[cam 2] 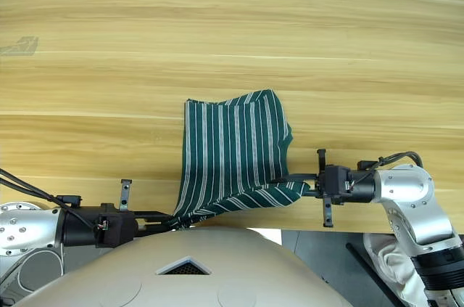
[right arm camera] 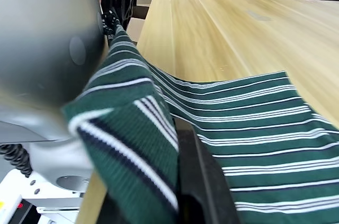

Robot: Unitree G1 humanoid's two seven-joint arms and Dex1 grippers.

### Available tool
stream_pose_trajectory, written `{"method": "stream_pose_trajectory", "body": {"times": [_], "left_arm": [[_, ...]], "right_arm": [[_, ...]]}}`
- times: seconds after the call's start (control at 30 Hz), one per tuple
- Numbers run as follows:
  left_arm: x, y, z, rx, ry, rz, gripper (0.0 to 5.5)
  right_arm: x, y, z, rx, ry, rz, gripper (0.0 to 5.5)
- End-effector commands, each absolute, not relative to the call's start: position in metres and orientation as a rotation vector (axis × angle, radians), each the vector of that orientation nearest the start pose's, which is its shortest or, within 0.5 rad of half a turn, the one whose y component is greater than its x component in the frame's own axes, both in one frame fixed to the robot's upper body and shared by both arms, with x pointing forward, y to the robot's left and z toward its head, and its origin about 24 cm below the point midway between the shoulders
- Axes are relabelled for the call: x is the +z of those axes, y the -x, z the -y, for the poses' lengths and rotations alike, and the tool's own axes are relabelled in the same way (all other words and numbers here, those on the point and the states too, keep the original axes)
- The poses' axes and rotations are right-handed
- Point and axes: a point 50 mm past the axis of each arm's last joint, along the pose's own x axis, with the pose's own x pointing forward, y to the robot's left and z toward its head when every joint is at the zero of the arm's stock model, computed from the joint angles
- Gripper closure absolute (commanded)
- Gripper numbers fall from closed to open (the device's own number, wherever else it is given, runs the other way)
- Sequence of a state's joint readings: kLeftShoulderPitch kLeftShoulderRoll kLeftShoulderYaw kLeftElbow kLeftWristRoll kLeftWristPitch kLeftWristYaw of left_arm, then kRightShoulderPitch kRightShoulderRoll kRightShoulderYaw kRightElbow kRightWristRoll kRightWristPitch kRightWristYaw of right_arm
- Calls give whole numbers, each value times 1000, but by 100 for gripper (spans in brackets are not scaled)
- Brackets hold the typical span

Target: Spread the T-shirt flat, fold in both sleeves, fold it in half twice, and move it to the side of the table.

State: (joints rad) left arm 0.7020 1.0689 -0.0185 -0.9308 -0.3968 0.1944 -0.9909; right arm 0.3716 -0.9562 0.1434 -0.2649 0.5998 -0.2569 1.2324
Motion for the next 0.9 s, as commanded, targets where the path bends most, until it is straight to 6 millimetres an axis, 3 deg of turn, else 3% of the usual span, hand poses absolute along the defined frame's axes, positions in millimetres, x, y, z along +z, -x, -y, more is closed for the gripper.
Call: {"method": "stream_pose_trajectory", "body": {"times": [0.03, 0.27, 0.47, 0.9], "left_arm": [[109, -104, -163, -1449, -380, -386, 544], [103, -166, -155, -1260, -437, -226, 544], [93, -197, -155, -1176, -412, -190, 544], [78, -236, -164, -998, -372, -156, 544]], "right_arm": [[77, -165, 218, 1394, 350, -147, 550], [74, -222, 210, 1318, 443, -93, 550], [78, -261, 198, 1302, 443, -51, 550], [65, -298, 175, 1299, 410, -76, 550]]}}
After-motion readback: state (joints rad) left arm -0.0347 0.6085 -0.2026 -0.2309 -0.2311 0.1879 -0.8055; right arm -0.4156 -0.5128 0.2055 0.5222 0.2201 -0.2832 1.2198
